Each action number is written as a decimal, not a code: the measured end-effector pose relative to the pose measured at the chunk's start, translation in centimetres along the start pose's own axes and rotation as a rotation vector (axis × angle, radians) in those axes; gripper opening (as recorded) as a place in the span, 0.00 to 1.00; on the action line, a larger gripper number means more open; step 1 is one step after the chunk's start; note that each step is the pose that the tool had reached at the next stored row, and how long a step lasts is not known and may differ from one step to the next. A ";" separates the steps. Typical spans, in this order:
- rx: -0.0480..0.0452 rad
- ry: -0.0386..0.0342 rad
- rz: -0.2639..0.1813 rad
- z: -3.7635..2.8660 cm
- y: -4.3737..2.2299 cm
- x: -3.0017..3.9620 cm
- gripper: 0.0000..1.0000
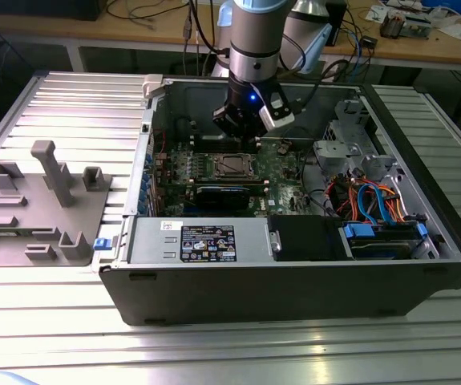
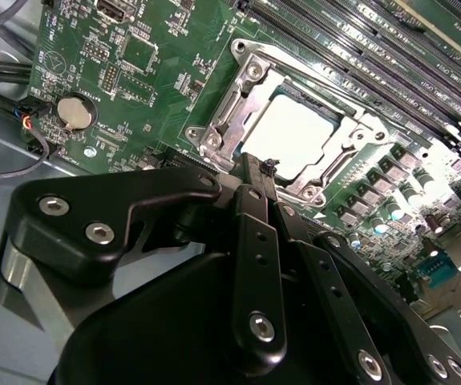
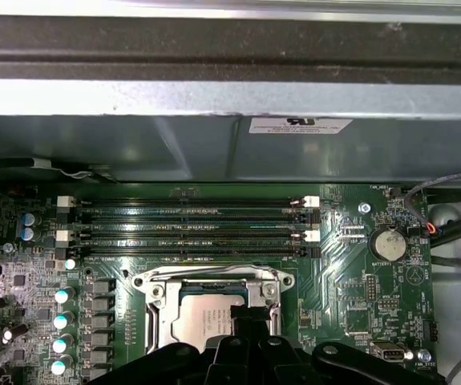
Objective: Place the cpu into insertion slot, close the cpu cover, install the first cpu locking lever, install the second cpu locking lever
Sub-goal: 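Install the second cpu locking lever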
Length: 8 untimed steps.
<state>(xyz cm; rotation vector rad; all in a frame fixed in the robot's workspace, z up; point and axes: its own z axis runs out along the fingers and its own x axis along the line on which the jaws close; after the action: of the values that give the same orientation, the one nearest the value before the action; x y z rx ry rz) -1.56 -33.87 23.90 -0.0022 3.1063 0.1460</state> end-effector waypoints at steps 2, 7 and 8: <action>-0.0002 -0.0001 0.000 0.00 -0.10 0.00 0.11; -0.0002 -0.0002 0.000 -0.03 -0.46 0.00 0.11; -0.0003 -0.0002 0.000 -0.03 -0.47 0.00 0.11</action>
<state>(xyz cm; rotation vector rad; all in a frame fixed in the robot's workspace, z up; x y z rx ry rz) -1.55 -34.35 23.89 -0.0020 3.1061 0.1464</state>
